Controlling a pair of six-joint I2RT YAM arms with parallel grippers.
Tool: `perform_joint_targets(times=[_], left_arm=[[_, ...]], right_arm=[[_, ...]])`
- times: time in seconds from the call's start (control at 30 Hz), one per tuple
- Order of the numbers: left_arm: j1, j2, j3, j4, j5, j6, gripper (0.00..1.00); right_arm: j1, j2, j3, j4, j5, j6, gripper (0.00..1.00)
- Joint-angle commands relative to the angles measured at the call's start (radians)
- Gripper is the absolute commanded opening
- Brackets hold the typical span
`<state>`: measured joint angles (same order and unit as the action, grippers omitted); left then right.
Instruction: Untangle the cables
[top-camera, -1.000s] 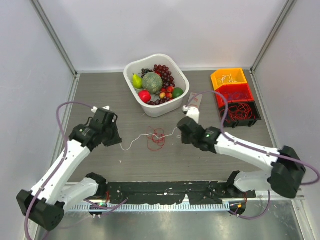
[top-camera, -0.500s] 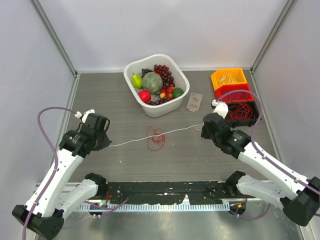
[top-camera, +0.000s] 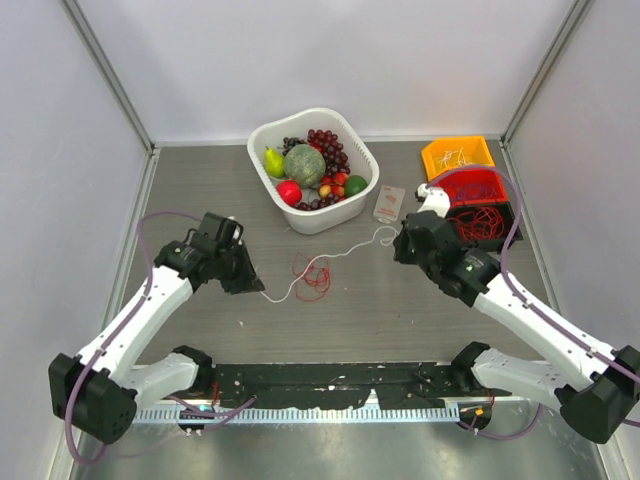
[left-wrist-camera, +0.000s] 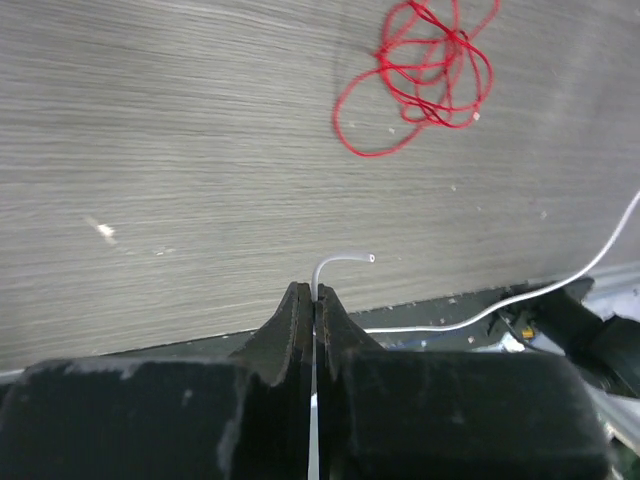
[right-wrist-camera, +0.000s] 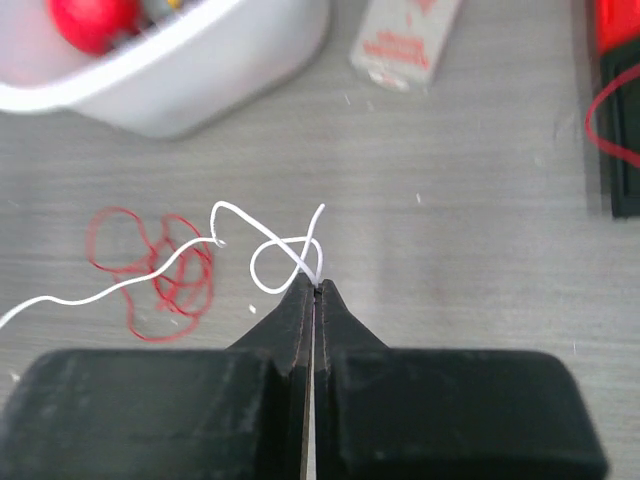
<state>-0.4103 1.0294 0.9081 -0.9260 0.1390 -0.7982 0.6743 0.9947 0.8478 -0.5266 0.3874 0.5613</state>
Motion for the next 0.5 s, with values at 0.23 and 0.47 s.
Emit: perform_joint_targets(times=[0.23,0.47], left_arm=[[-0.018,0.038,0.092,0.167,0.223,0.062,0.66],[-0.016,-0.090,0.130,0.069,0.131,0.108,0.79]], right_arm=[[-0.058,0.082,0.500,-0.012,0.117,-0.130,0.01],[-0.169,0.214,0.837,-0.067,0.180,-0.189,0.01]])
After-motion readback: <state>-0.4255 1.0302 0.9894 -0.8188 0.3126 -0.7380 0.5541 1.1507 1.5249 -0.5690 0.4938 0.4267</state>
